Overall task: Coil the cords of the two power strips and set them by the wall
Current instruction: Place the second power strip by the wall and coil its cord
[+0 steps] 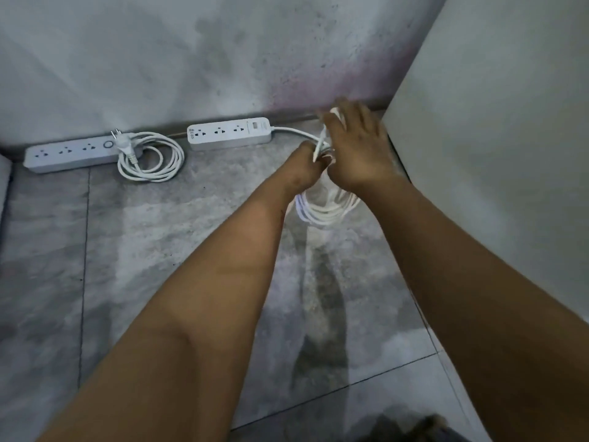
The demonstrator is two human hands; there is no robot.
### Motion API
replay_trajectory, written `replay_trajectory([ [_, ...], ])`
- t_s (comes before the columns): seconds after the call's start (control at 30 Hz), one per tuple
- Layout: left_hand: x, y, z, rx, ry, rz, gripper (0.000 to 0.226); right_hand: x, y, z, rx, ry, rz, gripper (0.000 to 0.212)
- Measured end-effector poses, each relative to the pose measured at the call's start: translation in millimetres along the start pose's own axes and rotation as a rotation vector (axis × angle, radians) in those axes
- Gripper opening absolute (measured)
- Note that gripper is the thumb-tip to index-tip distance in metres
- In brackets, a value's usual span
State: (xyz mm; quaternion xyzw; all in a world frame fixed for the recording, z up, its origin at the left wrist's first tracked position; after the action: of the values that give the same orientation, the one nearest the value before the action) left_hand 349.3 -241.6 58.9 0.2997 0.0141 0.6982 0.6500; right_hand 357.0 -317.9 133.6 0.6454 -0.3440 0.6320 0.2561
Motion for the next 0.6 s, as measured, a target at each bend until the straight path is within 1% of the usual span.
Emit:
replay_trajectory([
  [0.07, -7.1, -1.8, 10.2, -0.022, -0.085, -0.051, 0.03, -9.3, -4.4, 4.8, 0.051, 0.092, -0.083, 0.065],
  [0.17, -8.8, -11.5, 9.3, -0.01, -0.165, -0.075, 0.036, -14.1, -13.0, 14.8, 0.078, 0.194, -0.085, 0.036],
  [0.23, -7.0, -15.7, 7.2, -0.003, -0.175, -0.077, 0.033, -15.6, -18.2, 18.9, 0.083, 0.179, -0.09, 0.029],
  [0.3, -2.8, -20.5, 10.3, -0.036, -0.145, -0.042, 0.027, -19.8, -19.9, 25.6, 0.06, 0.109, -0.098, 0.029],
  [0.33, -0.2, -22.0, 12.8, -0.051, -0.13, -0.015, 0.029, -23.6, -19.8, 30.1, 0.042, 0.072, -0.101, 0.03],
  [0.37, 1.7, -24.3, 13.7, -0.064, -0.113, 0.009, 0.035, -28.7, -18.8, 35.0, 0.02, 0.036, -0.108, 0.03],
  [0.47, 7.0, -32.7, 5.9, -0.036, -0.125, 0.035, 0.068, -48.8, -13.7, 59.9, -0.105, -0.131, -0.143, 0.027],
  [0.5, 8.1, -35.7, 1.7, -0.032, -0.137, 0.028, 0.071, -55.4, -12.1, 70.6, -0.164, -0.214, -0.139, 0.025],
  [0.57, 11.1, -39.2, -12.2, -0.003, -0.09, 0.0, 0.065, -68.8, -9.0, 89.1, -0.269, -0.414, -0.129, 0.017],
  [0.6, 12.6, -39.8, -22.6, 0.056, -0.015, -0.014, 0.058, -75.2, -9.1, 96.1, -0.307, -0.521, -0.121, 0.012],
])
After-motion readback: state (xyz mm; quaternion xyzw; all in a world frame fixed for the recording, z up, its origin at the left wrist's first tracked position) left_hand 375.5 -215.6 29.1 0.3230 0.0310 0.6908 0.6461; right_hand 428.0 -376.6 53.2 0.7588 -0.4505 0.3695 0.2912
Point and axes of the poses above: each hand's wrist, its own y-axis away from the middle knuckle, its own x-axis out of the back of the hand, z = x × y, the point moved 10 cm from there along -y, towards the middle knuckle, and after that the axes turned 12 degrees about x, right-handed, at the moved point
